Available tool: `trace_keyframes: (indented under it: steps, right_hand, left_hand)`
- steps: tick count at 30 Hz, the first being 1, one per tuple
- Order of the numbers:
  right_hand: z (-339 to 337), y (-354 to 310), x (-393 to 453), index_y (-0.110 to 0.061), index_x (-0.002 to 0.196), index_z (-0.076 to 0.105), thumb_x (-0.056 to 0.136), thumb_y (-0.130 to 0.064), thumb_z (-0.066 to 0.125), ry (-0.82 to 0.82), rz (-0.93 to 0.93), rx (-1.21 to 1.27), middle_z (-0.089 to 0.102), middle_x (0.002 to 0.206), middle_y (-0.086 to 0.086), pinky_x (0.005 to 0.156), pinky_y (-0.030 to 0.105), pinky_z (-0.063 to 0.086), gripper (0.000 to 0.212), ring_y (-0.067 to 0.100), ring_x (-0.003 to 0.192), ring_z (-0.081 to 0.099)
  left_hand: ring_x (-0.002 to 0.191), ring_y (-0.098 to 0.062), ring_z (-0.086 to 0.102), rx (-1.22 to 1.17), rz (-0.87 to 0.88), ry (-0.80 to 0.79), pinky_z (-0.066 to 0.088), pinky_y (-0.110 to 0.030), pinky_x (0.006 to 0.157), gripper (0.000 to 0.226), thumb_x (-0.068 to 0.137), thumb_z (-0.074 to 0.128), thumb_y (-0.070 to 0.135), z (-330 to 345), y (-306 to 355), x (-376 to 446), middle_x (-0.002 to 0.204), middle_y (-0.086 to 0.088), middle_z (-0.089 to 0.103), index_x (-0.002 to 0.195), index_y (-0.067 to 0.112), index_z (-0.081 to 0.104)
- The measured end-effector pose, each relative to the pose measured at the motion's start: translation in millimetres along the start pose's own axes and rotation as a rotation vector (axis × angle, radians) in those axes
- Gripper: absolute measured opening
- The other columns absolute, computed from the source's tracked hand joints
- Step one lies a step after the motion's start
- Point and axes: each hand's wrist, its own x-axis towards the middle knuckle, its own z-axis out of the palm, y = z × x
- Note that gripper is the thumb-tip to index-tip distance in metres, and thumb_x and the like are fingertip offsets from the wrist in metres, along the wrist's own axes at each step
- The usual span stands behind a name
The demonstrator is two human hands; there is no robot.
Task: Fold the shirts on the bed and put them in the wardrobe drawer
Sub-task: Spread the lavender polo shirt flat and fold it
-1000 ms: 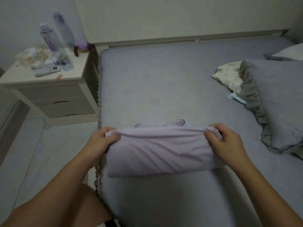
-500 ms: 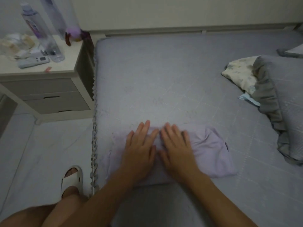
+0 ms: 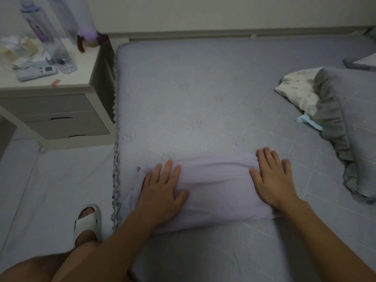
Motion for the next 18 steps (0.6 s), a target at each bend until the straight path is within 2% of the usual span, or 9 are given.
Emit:
trace_keyframes:
  steps: [2, 4, 5, 8, 10, 12, 14, 16, 18]
  right_hand:
    - [-8.1, -9.7, -25.5, -0.013, 0.156, 0.019, 0.099, -0.041, 0.041, 0.192, 0.072, 0.106, 0.013, 0.164, 0.012, 0.121, 0.048, 0.001, 0.066, 0.029, 0.151, 0.009]
    - [-8.4, -15.2, -64.9, -0.010, 0.146, 0.037, 0.088, -0.043, 0.058, 0.373, 0.272, 0.313, 0.036, 0.150, 0.022, 0.113, 0.049, 0.022, 0.071, 0.038, 0.138, 0.033]
    - [-4.4, -16.6, -85.4, -0.009, 0.141, 0.039, 0.084, -0.043, 0.066, 0.394, 0.405, 0.482, 0.044, 0.139, 0.024, 0.107, 0.050, 0.031, 0.072, 0.040, 0.127, 0.044]
    - [11.2, -28.8, -120.0, -0.007, 0.135, 0.025, 0.082, -0.035, 0.076, 0.131, 0.715, 1.035, 0.055, 0.128, 0.029, 0.096, 0.051, 0.047, 0.080, 0.035, 0.106, 0.062]
    - [14.7, -40.2, -115.7, -0.005, 0.141, 0.017, 0.082, -0.031, 0.077, 0.051, 0.728, 1.058, 0.054, 0.132, 0.028, 0.099, 0.045, 0.047, 0.088, 0.035, 0.112, 0.061]
    - [10.3, -53.1, -88.7, -0.006, 0.149, 0.013, 0.083, -0.021, 0.076, 0.116, 0.658, 1.013, 0.051, 0.138, 0.025, 0.101, 0.035, 0.042, 0.092, 0.034, 0.120, 0.057]
    - [3.7, -63.5, -46.1, -0.012, 0.152, 0.015, 0.087, -0.016, 0.067, 0.131, 0.580, 0.943, 0.052, 0.140, 0.023, 0.101, 0.038, 0.044, 0.084, 0.038, 0.121, 0.056]
    - [-7.2, -69.9, 1.3, -0.016, 0.155, 0.015, 0.090, -0.015, 0.061, 0.110, 0.501, 0.899, 0.051, 0.142, 0.022, 0.103, 0.039, 0.042, 0.080, 0.038, 0.124, 0.054]
    - [-17.9, -73.9, 38.8, -0.016, 0.156, 0.014, 0.090, -0.016, 0.063, 0.098, 0.444, 0.958, 0.048, 0.146, 0.019, 0.106, 0.035, 0.039, 0.082, 0.035, 0.129, 0.050]
  left_hand:
    - [0.144, -0.027, 0.027, -0.006, 0.002, 0.041, 0.022, -0.043, 0.114, 0.064, 0.093, 0.031, 0.061, -14.0, 0.4, 12.1, 0.161, -0.002, 0.024, 0.149, 0.033, 0.034]
    - [0.132, -0.026, 0.043, -0.043, 0.001, 0.153, 0.030, -0.041, 0.105, 0.049, 0.094, 0.040, 0.051, -29.9, -5.0, 29.4, 0.147, -0.004, 0.046, 0.136, 0.030, 0.052]
    - [0.128, -0.026, 0.046, -0.076, -0.006, 0.168, 0.031, -0.040, 0.103, 0.044, 0.095, 0.045, 0.048, -37.2, -10.1, 37.9, 0.141, -0.003, 0.051, 0.134, 0.029, 0.053]
    - [0.117, -0.026, 0.053, -0.173, -0.081, -0.025, 0.038, -0.039, 0.100, 0.046, 0.091, 0.057, 0.049, -49.5, -29.6, 55.9, 0.127, -0.003, 0.057, 0.131, 0.027, 0.055]
    - [0.100, -0.023, 0.058, -0.317, -0.139, -0.119, 0.045, -0.034, 0.086, 0.037, 0.086, 0.066, 0.048, -51.4, -37.3, 56.2, 0.110, -0.003, 0.062, 0.114, 0.023, 0.062]
    - [0.081, -0.018, 0.059, -0.479, -0.217, -0.143, 0.043, -0.030, 0.069, 0.026, 0.081, 0.073, 0.043, -50.4, -40.5, 48.3, 0.089, 0.000, 0.064, 0.090, 0.022, 0.062]
    - [0.068, -0.018, 0.055, -0.579, -0.303, -0.148, 0.040, -0.031, 0.061, 0.031, 0.077, 0.077, 0.039, -44.2, -42.9, 33.4, 0.071, 0.000, 0.060, 0.073, 0.016, 0.057]
    - [0.063, -0.019, 0.056, -0.697, -0.385, -0.168, 0.042, -0.031, 0.058, 0.033, 0.077, 0.079, 0.036, -36.3, -41.7, 14.1, 0.064, -0.003, 0.060, 0.069, 0.009, 0.061]
    - [0.065, -0.017, 0.065, -0.844, -0.430, -0.218, 0.049, -0.029, 0.058, 0.028, 0.080, 0.077, 0.034, -29.1, -32.4, -4.8, 0.067, 0.002, 0.071, 0.074, 0.008, 0.070]
